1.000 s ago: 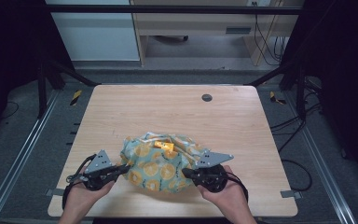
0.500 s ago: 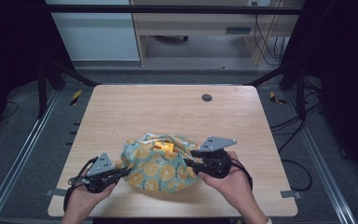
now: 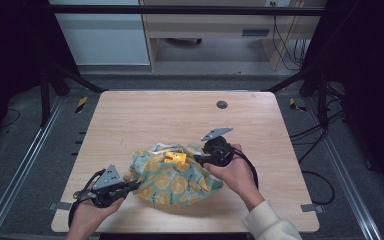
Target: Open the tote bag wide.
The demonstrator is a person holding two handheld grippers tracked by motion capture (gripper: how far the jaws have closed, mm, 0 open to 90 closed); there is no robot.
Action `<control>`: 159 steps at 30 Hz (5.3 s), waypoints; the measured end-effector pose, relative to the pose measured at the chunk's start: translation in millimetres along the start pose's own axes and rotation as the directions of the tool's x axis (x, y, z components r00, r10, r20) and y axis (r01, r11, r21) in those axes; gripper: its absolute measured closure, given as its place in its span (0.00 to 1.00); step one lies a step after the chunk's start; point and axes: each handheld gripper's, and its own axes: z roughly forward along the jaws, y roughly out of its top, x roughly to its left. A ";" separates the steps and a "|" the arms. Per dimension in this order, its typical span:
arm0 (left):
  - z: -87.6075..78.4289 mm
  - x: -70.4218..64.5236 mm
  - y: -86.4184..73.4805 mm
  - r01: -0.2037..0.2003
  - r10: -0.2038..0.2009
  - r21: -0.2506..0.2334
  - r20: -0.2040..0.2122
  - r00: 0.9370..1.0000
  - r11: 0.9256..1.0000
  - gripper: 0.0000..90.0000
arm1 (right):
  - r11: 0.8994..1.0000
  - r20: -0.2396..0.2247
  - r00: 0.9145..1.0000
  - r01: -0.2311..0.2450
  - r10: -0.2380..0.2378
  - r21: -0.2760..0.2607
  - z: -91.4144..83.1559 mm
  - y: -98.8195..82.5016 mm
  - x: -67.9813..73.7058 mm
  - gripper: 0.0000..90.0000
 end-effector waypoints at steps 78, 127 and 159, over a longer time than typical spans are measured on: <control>26.0 31.4 91.8 -0.098 0.109 0.345 -0.014 0.994 0.933 0.61 | 0.983 -0.062 0.998 -0.014 0.002 -0.185 -40.0 13.1 7.5 0.98; -43.9 -26.4 83.8 -0.248 0.219 0.200 0.154 0.963 0.948 0.97 | 0.985 -0.004 0.999 -0.044 0.044 -0.167 -36.1 -4.0 -6.2 0.98; 17.4 6.9 5.7 -0.190 0.129 0.454 0.163 0.978 0.870 0.97 | 0.992 -0.015 0.993 -0.117 0.116 -0.053 8.4 -39.1 -14.9 0.98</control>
